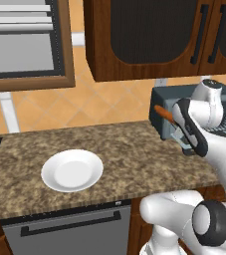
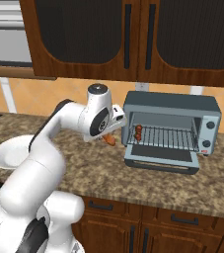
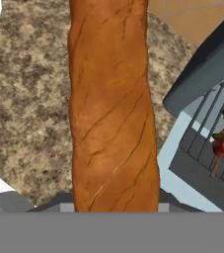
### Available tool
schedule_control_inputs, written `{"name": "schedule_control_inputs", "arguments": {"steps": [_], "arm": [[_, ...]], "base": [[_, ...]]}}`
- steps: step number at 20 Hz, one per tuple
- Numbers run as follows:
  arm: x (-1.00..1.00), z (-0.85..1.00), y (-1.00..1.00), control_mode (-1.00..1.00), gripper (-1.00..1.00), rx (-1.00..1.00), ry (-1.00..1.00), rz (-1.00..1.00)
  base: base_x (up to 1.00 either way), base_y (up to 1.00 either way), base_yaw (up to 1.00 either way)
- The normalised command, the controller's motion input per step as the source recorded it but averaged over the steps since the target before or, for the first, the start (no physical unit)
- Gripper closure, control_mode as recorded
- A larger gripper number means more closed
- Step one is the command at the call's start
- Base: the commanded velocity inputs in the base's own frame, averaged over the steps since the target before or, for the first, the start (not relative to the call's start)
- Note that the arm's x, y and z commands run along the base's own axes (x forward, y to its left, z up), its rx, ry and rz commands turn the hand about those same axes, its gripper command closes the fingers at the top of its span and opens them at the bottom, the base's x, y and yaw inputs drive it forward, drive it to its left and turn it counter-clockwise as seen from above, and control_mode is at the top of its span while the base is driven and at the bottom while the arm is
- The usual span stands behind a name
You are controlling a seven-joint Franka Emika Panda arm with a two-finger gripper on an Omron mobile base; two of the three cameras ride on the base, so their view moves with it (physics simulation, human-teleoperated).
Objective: Pick up the kebab skewer and baguette bread, and place them inside the toaster oven. Close the toaster oven door and start by setting the timer.
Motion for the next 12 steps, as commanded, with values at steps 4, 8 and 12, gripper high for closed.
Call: {"name": "schedule_control_inputs", "arguments": {"steps": [4,8,12], "arm": [[0.0,0.1,-1.0,-1.0,1.0,-0.07,0.0,0.14],[0.05,0.11,-1.0,-1.0,1.0,-0.02,0.0,0.01],[0.0,0.0,-0.86,-1.0,1.0,-0.08,-0.03,0.0]], "base": [[0.0,0.0,0.0],[0.0,0.0,0.0],[0.0,0.0,0.0]]}}
